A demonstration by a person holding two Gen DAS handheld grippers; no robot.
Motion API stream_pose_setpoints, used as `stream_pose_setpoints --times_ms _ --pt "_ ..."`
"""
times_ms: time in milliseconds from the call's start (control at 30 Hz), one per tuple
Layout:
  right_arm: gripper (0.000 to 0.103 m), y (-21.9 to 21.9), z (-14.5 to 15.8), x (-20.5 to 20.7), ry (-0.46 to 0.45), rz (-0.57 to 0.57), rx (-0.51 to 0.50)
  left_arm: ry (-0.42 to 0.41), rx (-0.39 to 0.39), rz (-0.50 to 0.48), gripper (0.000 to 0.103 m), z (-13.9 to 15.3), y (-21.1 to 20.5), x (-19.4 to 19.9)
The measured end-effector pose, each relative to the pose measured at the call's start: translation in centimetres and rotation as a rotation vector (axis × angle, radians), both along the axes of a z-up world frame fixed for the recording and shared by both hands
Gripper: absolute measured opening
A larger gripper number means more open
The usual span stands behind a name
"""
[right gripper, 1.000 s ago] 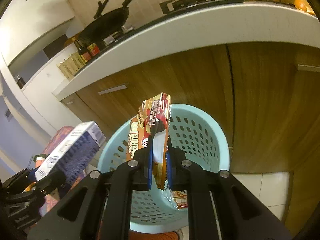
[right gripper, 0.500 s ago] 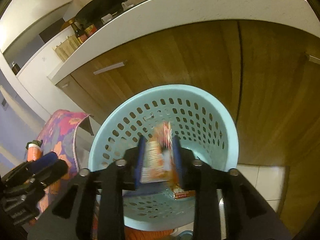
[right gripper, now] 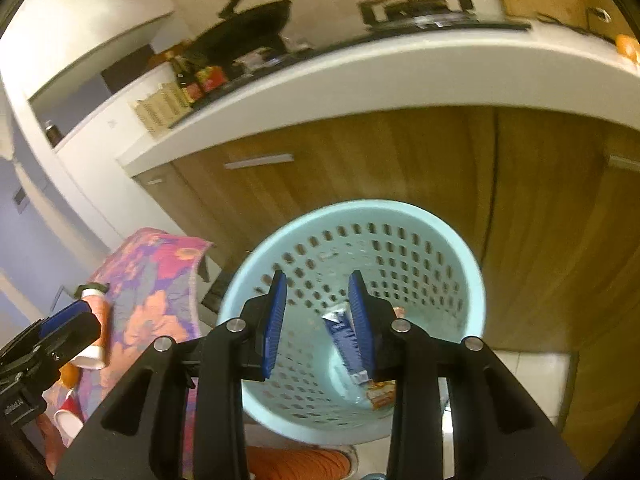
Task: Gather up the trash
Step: 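Open the right gripper to drop the small snack bag into the wastebasket, then grasp the orange tube with the right gripper while the left grasps the greens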
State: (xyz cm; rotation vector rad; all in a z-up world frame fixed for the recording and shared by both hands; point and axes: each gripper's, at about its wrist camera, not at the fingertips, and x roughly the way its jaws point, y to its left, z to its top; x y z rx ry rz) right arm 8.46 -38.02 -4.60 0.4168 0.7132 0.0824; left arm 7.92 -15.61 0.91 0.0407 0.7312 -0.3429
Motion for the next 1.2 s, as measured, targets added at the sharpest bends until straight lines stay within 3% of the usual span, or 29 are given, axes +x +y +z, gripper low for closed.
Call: stream_pose_setpoints --times_ms 367,700,1000,1200 --pt "0.029 8.1 3.5 -1.4 -0.088 0.167 -0.08 -0.118 -0.078 0.109 0.063 3.6 7.2 -4.8" --pt "0.029 17.1 4.5 -2.5 -0.141 0.342 -0.146 -0.205 -0.126 0.282 0.063 5.9 16.4 -8.6" --pt "0.029 22.9 4.8 -1.8 -0.18 0.449 -0.165 -0.203 -0.191 0.457 0.063 4.8 25.4 -11.2" --pt "0.029 25.6 4.3 -0.5 -0.18 0.492 -0.159 -0.178 -0.202 0.523 0.063 3.0 29.9 -12.4"
